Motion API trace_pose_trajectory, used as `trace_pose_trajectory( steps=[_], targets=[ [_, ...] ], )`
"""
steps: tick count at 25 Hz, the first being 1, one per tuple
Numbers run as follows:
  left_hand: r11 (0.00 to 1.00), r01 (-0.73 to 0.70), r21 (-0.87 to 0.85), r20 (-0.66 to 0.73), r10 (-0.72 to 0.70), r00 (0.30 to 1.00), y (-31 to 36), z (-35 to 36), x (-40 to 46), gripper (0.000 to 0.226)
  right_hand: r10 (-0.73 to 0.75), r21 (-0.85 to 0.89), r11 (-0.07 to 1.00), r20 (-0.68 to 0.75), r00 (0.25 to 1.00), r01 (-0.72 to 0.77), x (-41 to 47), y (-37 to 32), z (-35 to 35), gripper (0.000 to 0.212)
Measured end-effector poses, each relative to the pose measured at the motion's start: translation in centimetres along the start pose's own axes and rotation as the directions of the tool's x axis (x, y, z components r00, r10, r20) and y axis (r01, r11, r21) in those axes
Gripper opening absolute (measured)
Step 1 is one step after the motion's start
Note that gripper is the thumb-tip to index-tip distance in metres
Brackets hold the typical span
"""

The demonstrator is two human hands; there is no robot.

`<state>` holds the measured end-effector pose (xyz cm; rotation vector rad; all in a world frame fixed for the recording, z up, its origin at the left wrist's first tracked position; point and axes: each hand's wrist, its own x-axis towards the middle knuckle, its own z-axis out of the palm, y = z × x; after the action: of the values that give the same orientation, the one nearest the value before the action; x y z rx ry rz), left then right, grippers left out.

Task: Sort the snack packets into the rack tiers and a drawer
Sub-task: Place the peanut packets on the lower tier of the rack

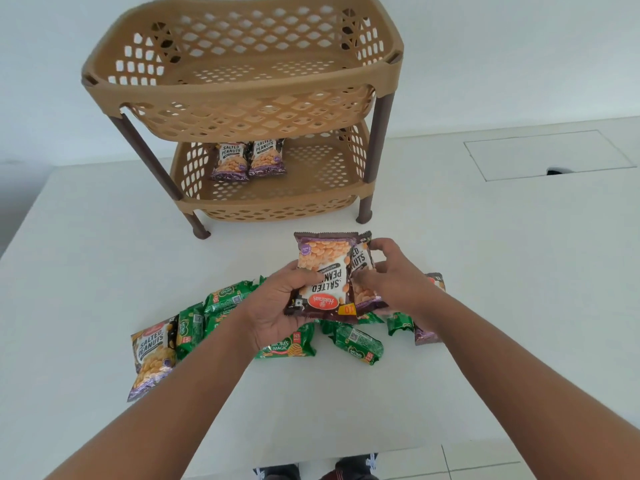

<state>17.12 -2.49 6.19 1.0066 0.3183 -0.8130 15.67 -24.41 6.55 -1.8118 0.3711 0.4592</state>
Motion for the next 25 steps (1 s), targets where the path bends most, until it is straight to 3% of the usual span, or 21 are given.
trace_pose_trajectory(
  steps=[4,7,10,15,20,25],
  targets=[
    [0.992,-0.110,0.065,-0.089,0.116,0.989,3.0,-1.1,-0.1,0.045,-0.067,0.091,0.993,-0.096,0.993,0.076,1.5,-1.8,0.0,0.053],
    [0.959,-0.141,0.245,-0.052,0.158,0.986,5.3,-2.7,-0.6,0.050,-0.104,0.187,0.974,-0.145,0.984,0.131,2.5,-2.9,0.4,0.047],
    [0.929,-0.145,0.340,-0.041,0.169,0.985,7.0,-4.0,-0.7,0.056,-0.142,0.149,0.975,-0.166,0.976,0.167,3.3,-3.8,0.7,0.044],
    [0.932,-0.192,0.308,-0.223,0.267,0.938,9.1,-5.1,0.4,0.063,-0.123,0.163,0.976,-0.144,0.982,0.146,4.7,-5.2,1.4,0.028],
    [0.926,-0.194,0.324,-0.252,0.282,0.926,11.9,-5.9,1.0,0.057,0.015,0.384,0.923,-0.058,0.998,0.008,6.0,-6.5,1.6,0.024],
    [0.961,-0.160,0.225,-0.271,0.220,0.937,13.7,-7.3,1.0,0.045,-0.036,0.336,0.938,-0.163,0.986,0.089,6.6,-6.9,1.3,0.023]
  ],
)
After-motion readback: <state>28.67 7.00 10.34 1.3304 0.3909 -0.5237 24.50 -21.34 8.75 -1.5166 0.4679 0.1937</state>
